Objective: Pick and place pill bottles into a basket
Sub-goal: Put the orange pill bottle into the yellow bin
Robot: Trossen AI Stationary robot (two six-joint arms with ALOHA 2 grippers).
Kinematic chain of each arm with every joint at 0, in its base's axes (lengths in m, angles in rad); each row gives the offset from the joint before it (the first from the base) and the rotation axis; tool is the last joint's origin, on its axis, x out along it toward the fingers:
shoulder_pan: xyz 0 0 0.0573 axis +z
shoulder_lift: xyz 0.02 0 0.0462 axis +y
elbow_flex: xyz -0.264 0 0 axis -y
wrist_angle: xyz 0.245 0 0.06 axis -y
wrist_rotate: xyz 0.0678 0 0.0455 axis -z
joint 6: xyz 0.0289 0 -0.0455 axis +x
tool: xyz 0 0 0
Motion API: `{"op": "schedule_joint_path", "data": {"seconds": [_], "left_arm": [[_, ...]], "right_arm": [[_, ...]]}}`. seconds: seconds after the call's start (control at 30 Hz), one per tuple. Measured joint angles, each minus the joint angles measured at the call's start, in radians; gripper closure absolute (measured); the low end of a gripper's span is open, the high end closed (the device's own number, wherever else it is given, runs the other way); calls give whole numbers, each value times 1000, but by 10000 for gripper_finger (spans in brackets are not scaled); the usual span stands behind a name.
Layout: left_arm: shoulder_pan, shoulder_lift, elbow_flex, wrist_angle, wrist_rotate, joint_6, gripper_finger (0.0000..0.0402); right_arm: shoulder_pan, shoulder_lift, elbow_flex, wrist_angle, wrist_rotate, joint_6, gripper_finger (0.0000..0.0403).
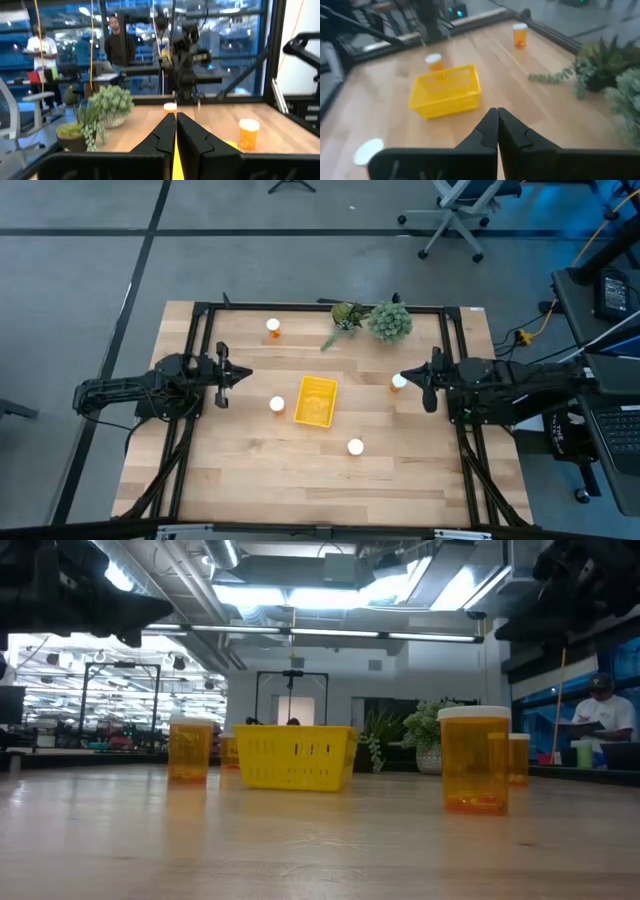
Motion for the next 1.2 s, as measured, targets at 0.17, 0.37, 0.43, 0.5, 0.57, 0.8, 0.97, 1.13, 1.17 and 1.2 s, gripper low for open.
{"op": "schedule_joint_path", "data": {"seconds": [0.17, 0.37, 0.43, 0.5, 0.57, 0.8, 0.97, 1.13, 1.17, 1.2], "left_arm": [[0, 0, 0, 20, 0, -25, 393], [0, 0, 0, 19, 0, -55, 391], [0, 0, 0, 20, 0, -74, 392], [0, 0, 0, 21, 0, -80, 394], [0, 0, 0, 25, -9, -80, 395], [0, 0, 0, 52, -90, -80, 394], [0, 0, 0, 69, -93, -80, 395], [0, 0, 0, 70, -71, -80, 393], [0, 0, 0, 71, -71, -80, 394], [0, 0, 0, 72, -71, -80, 394]], "right_arm": [[75, 58, 0, -3, 72, 69, 400], [153, 106, 49, -200, 168, 232, 401], [180, 135, 86, -258, 189, 283, 401], [209, 178, 129, -271, 192, 286, 402], [233, 225, 175, -303, 192, 288, 402], [310, 381, 270, -510, 192, 497, 402], [362, 434, 269, -577, 180, 658, 402], [385, 460, 268, -640, 180, 743, 401], [385, 465, 268, -646, 180, 751, 399], [385, 471, 268, -647, 177, 753, 395]]}}
